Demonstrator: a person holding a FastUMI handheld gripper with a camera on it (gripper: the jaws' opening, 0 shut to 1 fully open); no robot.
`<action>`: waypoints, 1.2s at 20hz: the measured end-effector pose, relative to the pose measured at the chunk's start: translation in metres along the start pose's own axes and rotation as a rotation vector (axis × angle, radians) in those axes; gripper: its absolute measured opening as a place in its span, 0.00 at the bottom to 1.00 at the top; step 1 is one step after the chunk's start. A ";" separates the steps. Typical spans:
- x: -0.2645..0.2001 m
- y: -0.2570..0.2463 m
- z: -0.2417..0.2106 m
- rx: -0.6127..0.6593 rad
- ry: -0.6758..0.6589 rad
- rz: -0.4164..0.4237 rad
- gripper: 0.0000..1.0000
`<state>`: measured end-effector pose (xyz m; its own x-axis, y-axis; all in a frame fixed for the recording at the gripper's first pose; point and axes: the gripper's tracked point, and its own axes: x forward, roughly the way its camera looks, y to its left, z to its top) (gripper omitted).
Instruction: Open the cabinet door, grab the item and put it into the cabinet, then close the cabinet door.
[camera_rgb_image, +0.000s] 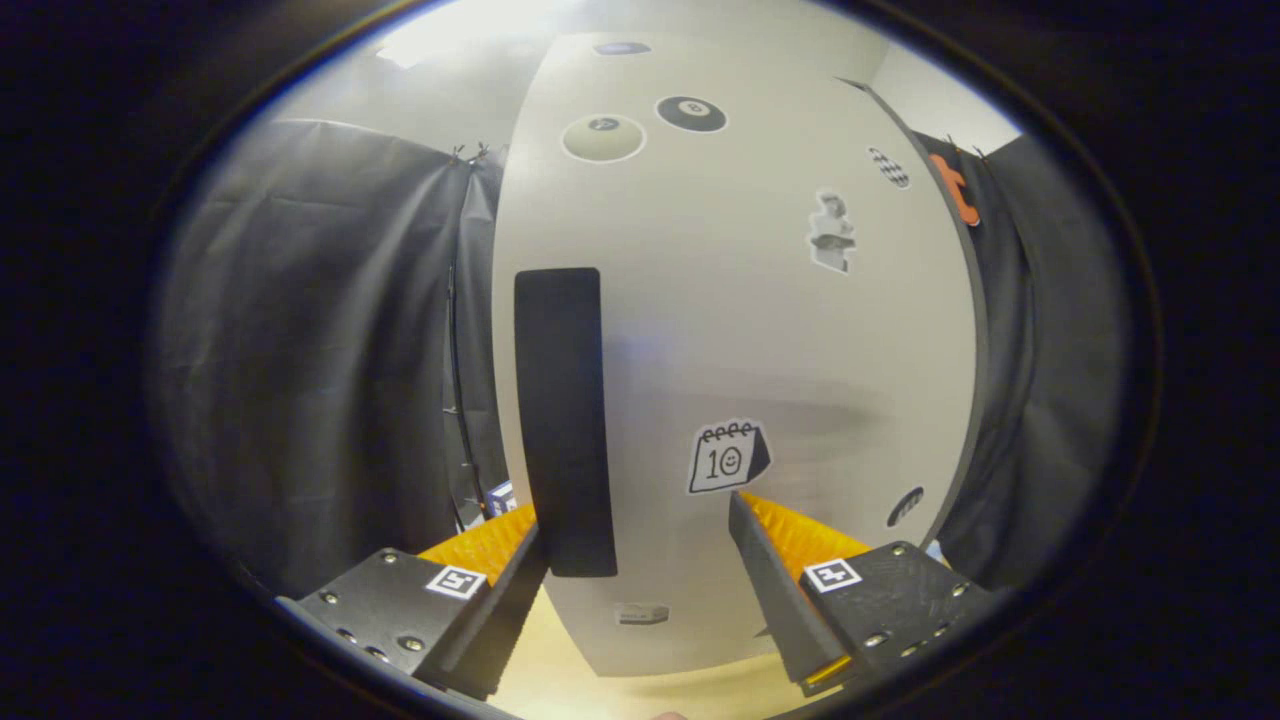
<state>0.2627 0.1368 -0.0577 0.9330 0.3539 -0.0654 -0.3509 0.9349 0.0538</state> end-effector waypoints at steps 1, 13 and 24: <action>0.006 0.001 0.002 -0.001 -0.004 -0.003 1.00; 0.043 0.006 0.005 0.016 -0.062 -0.162 1.00; 0.031 0.009 0.000 0.068 -0.014 -0.144 1.00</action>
<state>0.2881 0.1562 -0.0595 0.9745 0.2150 -0.0634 -0.2072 0.9719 0.1117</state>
